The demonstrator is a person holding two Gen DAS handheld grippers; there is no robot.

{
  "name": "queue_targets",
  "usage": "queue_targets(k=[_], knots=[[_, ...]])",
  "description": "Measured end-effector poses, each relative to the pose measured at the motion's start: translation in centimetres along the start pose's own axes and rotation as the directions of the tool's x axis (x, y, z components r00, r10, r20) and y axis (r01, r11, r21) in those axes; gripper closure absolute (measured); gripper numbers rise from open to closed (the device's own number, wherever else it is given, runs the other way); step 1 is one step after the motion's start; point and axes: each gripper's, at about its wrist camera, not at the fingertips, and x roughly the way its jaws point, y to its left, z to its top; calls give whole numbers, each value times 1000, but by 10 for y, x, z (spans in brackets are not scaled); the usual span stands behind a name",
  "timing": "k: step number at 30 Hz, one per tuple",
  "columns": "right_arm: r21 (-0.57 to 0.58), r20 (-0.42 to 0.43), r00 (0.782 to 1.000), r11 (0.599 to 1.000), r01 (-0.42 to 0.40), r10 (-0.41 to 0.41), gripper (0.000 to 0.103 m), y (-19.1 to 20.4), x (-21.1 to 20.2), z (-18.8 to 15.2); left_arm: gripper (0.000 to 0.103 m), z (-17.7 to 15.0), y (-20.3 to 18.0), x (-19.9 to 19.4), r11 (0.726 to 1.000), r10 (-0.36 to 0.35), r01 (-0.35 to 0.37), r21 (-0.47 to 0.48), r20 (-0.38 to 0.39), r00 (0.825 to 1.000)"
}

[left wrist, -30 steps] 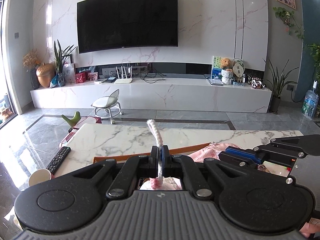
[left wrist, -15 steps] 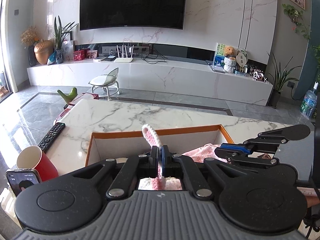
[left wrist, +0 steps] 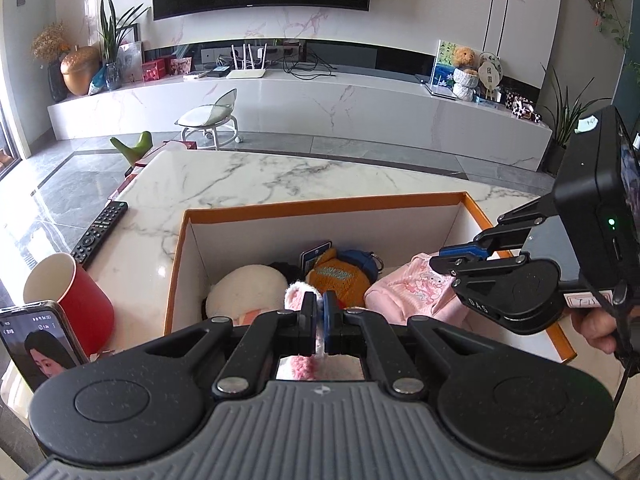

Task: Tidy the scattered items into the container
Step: 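Lower the bunny and pink cap into the cardboard box with both tools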

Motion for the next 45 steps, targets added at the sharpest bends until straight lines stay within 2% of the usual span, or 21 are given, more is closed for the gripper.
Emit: queue_targets(k=[9, 15, 17, 19, 20, 25, 32, 36, 40, 43, 45], knots=[[-81, -89, 996, 997, 11, -18, 96, 2, 26, 4, 99, -2, 0, 0, 1000, -6, 6, 0, -11, 1000], [-61, -137, 990, 998, -28, 20, 90, 3, 32, -2, 99, -3, -1, -1, 1000, 2, -2, 10, -28, 1000], [-48, -140, 990, 998, -38, 30, 82, 4, 31, -5, 99, -3, 1, -2, 1000, 13, -12, 8, -40, 999], [-49, -125, 992, 998, -28, 22, 68, 4, 26, -7, 99, -5, 4, -2, 1000, 27, -26, 6, -52, 998], [-47, -115, 993, 999, -25, 19, 65, 4, 23, -7, 99, -5, 7, -2, 999, 35, -35, 3, -60, 998], [-25, -55, 998, 1000, -20, 18, 61, 4, 3, -4, 99, -4, 14, -16, 999, 37, -38, -4, -47, 998], [45, 16, 994, 993, -107, 106, 61, 12, -15, 4, 100, 5, 14, -34, 999, 47, -46, 17, -19, 999], [106, 36, 971, 965, -238, 236, 68, 20, -17, 10, 99, 1, 17, -22, 998, 62, -61, 17, -62, 996], [126, 33, 949, 940, -316, 314, 68, 35, -16, 11, 98, -4, 22, -18, 996, 93, -93, -9, -70, 993], [119, 16, 940, 933, -341, 341, 68, 46, -11, 11, 86, -5, 25, -18, 995, 98, -99, -14, -64, 993], [116, -1, 934, 927, -356, 359, 68, 51, -8, 11, 84, -6, 27, -17, 995, 100, -101, -20, -63, 993]])
